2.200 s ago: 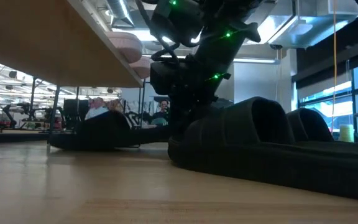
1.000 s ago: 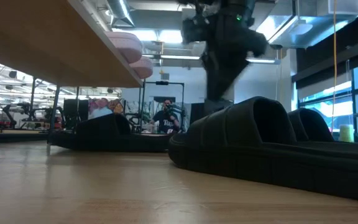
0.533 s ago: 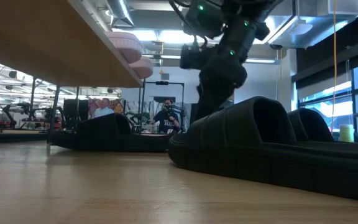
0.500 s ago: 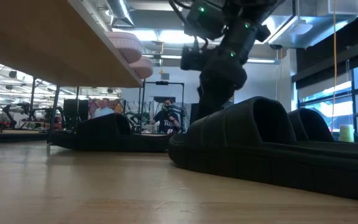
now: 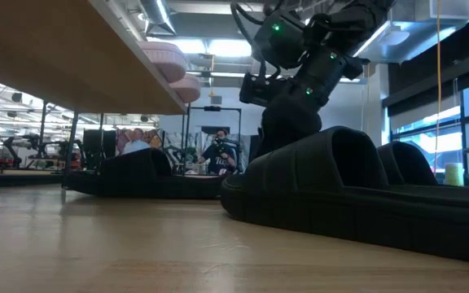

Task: Pick and place slides into the shelf
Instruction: Put the black slipper under the shelf

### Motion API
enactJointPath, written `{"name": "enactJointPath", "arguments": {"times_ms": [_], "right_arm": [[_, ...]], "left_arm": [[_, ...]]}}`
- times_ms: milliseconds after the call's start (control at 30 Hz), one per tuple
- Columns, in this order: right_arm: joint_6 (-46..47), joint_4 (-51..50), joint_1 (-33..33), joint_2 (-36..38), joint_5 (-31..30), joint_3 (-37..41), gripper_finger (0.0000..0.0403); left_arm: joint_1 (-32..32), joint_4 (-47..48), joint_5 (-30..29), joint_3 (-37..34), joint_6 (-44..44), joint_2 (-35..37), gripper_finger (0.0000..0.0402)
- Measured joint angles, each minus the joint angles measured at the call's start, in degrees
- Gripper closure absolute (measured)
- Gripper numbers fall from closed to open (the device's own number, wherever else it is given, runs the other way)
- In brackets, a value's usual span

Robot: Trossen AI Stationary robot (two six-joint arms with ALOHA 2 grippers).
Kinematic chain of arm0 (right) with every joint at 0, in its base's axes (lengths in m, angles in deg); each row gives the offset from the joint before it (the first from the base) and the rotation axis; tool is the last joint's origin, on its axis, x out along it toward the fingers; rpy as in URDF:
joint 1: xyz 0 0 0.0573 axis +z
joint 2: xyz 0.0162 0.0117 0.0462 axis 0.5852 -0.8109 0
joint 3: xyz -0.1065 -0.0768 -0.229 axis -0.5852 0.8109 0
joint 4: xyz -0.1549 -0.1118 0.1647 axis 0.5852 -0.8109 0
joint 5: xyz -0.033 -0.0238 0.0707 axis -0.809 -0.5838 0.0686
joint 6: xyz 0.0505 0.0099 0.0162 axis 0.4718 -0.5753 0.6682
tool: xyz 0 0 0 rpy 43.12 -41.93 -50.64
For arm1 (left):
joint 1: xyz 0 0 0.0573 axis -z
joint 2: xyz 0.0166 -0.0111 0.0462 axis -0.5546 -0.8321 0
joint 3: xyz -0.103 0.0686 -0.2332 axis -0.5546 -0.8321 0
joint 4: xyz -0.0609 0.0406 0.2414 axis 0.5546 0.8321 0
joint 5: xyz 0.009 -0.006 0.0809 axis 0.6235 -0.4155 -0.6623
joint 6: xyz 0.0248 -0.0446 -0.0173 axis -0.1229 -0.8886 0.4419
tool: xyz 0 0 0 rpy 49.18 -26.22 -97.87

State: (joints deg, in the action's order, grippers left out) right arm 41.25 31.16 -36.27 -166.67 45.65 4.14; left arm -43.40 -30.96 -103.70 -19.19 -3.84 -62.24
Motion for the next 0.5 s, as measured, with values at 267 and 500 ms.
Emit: {"name": "enactJointPath", "arguments": {"times_ms": [267,500], "right_arm": [[-1.54,3.35,-1.36,-1.16,-0.2,0.45,0.0176],[-1.67,7.28,-1.66,-3.86,0.0,0.47,0.0176]], "left_arm": [[0.02,0.05,0.0,0.0,-0.01,0.0,0.0185],[0.0,0.11,0.0,0.0,-0.01,0.0,0.0185]]}}
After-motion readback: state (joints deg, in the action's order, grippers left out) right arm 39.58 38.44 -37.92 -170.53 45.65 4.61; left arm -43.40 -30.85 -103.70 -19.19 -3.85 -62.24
